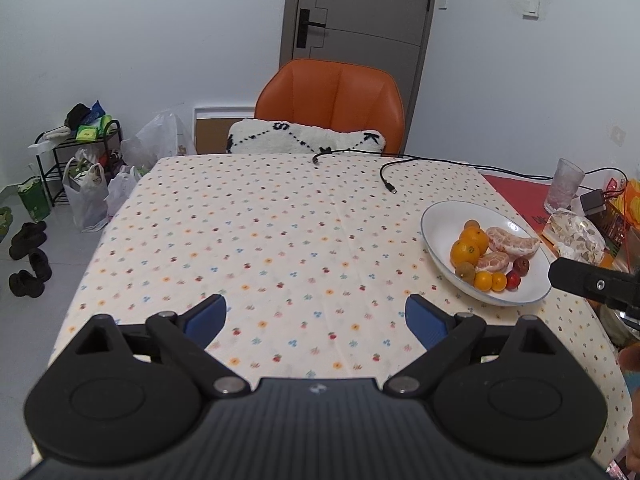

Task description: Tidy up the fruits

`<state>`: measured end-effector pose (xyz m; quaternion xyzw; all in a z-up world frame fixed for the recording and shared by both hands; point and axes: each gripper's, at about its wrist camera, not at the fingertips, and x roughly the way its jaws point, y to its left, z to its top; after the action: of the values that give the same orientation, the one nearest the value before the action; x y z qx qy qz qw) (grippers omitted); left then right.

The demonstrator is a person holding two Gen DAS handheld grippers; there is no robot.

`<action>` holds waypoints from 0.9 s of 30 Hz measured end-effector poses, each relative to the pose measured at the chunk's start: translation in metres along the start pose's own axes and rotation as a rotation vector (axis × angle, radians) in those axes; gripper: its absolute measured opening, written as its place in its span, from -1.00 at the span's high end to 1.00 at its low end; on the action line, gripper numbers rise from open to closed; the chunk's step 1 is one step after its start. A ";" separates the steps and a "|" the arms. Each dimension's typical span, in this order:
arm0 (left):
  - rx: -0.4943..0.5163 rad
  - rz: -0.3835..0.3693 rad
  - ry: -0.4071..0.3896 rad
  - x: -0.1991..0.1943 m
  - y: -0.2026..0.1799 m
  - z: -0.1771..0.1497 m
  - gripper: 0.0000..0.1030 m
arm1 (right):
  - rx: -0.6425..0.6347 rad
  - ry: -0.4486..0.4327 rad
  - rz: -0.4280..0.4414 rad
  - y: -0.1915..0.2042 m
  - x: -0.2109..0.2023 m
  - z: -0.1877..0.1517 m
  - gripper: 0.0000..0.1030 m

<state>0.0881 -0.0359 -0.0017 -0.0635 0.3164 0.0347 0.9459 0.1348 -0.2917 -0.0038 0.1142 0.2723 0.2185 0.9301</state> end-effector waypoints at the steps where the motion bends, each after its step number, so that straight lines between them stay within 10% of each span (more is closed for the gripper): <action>1: 0.000 0.000 -0.001 -0.003 0.001 -0.001 -0.85 | -0.006 0.002 0.003 0.002 -0.002 0.000 -1.00; 27: 0.013 0.010 -0.047 -0.075 0.021 -0.017 -0.98 | -0.128 0.008 0.009 0.042 -0.060 -0.004 -1.00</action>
<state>0.0158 -0.0198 0.0277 -0.0547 0.2947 0.0387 0.9532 0.0725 -0.2830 0.0341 0.0550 0.2609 0.2403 0.9334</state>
